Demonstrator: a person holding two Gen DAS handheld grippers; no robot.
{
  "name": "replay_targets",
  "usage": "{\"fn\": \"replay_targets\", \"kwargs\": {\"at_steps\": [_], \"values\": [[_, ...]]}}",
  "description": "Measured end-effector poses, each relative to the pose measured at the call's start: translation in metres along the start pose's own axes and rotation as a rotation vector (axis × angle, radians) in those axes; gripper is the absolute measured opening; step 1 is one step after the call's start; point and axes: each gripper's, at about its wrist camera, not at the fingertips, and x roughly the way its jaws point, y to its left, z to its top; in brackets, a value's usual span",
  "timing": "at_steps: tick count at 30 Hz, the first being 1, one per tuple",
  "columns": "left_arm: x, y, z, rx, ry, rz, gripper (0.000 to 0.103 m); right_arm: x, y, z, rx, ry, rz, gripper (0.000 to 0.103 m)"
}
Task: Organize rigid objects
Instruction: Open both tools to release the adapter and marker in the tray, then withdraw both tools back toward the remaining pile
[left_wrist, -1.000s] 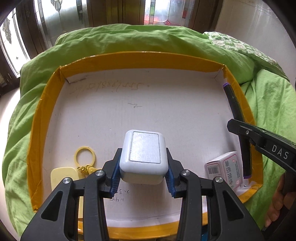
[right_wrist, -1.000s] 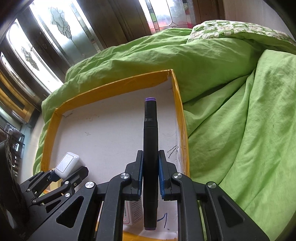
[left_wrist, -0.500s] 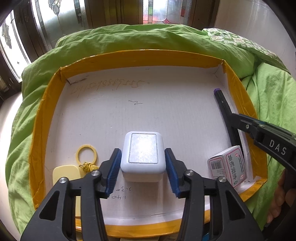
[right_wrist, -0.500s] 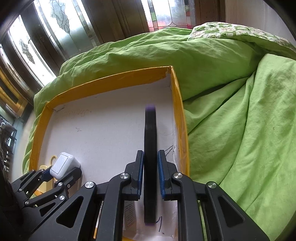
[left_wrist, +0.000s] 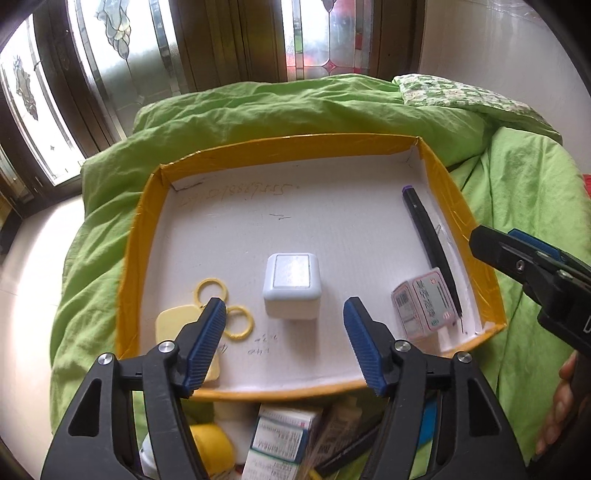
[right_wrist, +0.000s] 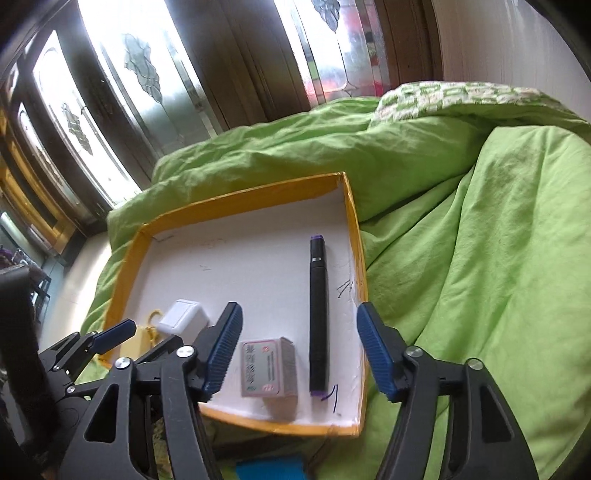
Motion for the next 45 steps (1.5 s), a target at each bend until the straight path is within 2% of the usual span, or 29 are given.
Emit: {"fn": "replay_targets", "kwargs": {"at_steps": [3, 9, 18, 21, 25, 31, 45], "values": [[-0.02, 0.006, -0.017, 0.004, -0.029, -0.001, 0.074, -0.015, 0.003, -0.01, 0.001, -0.016, 0.02, 0.067], [-0.056, 0.03, -0.065, -0.036, -0.055, 0.001, 0.076, -0.024, 0.014, -0.043, -0.036, 0.031, 0.057, 0.069], [-0.063, 0.052, -0.133, -0.101, -0.011, 0.06, 0.077, -0.019, 0.05, -0.091, -0.158, 0.143, 0.121, 0.07], [-0.062, 0.062, -0.147, -0.135, 0.007, 0.073, 0.077, -0.016, 0.062, -0.11, -0.21, 0.181, 0.131, 0.07], [-0.062, 0.073, -0.151, -0.182, 0.027, 0.076, 0.077, -0.02, 0.073, -0.128, -0.257, 0.209, 0.134, 0.07], [-0.061, 0.073, -0.155, -0.185, 0.039, 0.074, 0.077, -0.02, 0.069, -0.139, -0.229, 0.246, 0.139, 0.07], [-0.063, 0.071, -0.16, -0.191, 0.053, 0.075, 0.077, -0.033, 0.049, -0.139, -0.135, 0.228, 0.105, 0.07]]}}
